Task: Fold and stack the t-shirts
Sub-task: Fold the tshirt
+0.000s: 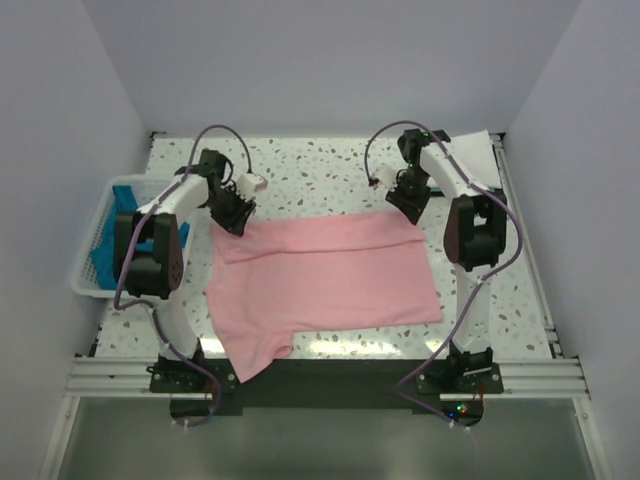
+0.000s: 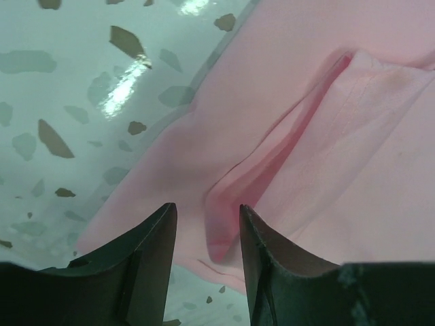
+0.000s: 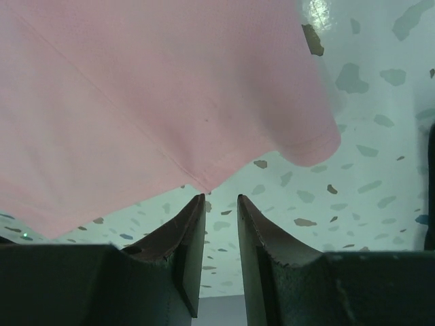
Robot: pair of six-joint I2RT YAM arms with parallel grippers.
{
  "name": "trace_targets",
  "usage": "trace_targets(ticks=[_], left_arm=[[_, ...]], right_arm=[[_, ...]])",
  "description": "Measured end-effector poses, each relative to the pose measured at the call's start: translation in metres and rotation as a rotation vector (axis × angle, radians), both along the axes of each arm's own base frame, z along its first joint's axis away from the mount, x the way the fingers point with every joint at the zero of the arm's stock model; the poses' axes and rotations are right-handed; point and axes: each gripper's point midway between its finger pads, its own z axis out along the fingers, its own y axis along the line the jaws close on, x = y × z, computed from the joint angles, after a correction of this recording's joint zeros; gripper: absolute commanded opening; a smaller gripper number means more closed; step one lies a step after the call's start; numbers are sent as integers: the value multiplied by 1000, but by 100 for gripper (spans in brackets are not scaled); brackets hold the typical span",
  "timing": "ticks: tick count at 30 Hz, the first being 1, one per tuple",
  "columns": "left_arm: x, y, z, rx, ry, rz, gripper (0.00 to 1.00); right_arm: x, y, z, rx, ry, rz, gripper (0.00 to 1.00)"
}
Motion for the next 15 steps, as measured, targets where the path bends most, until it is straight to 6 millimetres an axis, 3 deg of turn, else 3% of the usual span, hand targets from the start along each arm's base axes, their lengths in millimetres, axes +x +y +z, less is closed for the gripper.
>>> trace_targets(ticks=[4,8,11,15], left_arm=[[-21,-18,-15,26,45,-77,44],[-55,-32,-26,40,100,-172,43],[-70,-35,-18,31,93,-223,43],[-77,-37,7,9,4,-297,43]], right_arm=[[-2,-2,-12,-18,27,-26,29],[-5,-5,-16,-36,37,-32,29],[-8,-6,-18,-39,47,-32,29],[-10,-6,-20,-40,56,-31,29]])
